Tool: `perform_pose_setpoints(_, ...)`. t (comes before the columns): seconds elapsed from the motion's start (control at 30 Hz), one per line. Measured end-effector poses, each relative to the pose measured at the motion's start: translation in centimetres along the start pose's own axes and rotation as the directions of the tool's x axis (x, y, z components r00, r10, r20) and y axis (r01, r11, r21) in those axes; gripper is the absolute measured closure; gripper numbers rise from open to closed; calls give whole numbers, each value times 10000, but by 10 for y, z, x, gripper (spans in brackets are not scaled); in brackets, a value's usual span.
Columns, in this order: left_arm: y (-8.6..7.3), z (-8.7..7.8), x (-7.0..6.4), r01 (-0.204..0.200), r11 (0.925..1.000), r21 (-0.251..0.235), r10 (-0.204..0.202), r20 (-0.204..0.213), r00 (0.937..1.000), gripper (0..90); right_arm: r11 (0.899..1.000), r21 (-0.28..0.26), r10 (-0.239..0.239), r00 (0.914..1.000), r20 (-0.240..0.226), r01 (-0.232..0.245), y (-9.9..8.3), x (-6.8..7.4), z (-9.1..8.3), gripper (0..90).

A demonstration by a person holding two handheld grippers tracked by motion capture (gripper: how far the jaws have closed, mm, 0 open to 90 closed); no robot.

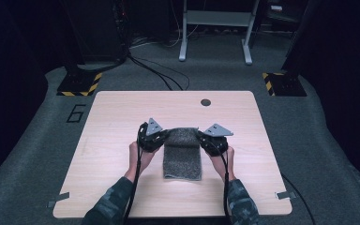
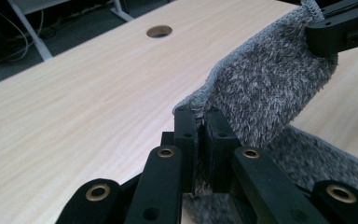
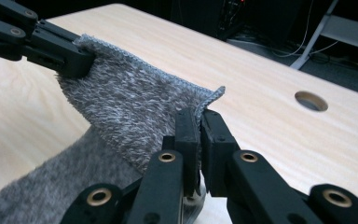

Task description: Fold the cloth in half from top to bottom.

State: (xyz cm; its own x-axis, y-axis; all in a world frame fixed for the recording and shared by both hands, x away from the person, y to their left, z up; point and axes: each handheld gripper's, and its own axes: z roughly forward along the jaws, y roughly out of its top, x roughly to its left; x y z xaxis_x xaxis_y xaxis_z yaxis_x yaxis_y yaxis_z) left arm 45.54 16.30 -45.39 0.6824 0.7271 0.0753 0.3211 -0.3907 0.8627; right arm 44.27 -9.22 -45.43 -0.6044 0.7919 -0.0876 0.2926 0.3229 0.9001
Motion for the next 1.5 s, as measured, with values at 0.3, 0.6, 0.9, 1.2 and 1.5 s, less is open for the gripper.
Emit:
perform_pose_setpoints(0.3,-20,-1,-12,64,9992,382,-76,306,9995,845,9987,510,-55,9998,-208,65,-22,12,-8,862)
perform_pose_setpoints(0.6,-30,-4,-23,82,9982,593,-99,288,9995,845,9972,746,-23,9995,-320,47,-36,20,-15,860)
perform_pose_setpoints(0.9,-44,-5,-32,221,9958,885,-259,425,9988,840,9932,1163,-59,9990,-433,109,-49,28,-19,851)
perform_pose_setpoints(1.2,-60,-3,-36,638,9891,1330,-736,705,9948,816,9843,1766,77,9976,-695,47,-64,32,-19,828)
perform_pose_setpoints(1.5,-67,-28,-37,1223,9822,1424,-1383,1089,9844,535,9810,1825,848,9914,-996,-656,-70,26,-47,704)
